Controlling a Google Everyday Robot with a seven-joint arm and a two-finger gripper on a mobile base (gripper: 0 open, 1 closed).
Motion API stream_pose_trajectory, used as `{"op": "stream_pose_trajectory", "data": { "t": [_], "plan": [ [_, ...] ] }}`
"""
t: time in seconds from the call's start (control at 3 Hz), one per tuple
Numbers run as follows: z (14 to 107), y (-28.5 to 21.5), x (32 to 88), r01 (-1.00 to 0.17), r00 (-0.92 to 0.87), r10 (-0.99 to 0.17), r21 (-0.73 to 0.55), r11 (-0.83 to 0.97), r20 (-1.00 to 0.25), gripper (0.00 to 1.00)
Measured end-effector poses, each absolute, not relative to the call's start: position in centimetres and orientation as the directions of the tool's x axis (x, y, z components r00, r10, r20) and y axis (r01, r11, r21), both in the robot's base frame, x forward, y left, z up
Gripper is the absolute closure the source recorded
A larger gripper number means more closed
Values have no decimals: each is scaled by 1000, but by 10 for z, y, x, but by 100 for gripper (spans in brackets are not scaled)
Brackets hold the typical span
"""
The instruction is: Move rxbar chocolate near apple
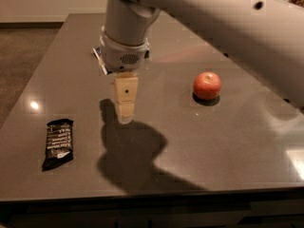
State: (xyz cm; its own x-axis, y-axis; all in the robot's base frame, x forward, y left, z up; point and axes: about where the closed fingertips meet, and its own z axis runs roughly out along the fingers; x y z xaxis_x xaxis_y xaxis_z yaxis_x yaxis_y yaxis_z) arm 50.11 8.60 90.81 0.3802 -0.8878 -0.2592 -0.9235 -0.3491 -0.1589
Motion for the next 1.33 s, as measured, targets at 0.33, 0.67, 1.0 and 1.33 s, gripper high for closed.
{"op": "stream_pose_trajectory", "data": {
  "t": [0.33,0.67,1.0,1.33],
  "plan": [
    [887,134,491,-886,463,-853,-125,-446,-240,0],
    [877,155,483,-864,504,-832,-105,-493,-234,0],
    [869,171,472,-842,537,-811,-92,-531,-231,0],
    [859,185,455,-817,573,-788,-75,-572,-225,0]
  ]
}}
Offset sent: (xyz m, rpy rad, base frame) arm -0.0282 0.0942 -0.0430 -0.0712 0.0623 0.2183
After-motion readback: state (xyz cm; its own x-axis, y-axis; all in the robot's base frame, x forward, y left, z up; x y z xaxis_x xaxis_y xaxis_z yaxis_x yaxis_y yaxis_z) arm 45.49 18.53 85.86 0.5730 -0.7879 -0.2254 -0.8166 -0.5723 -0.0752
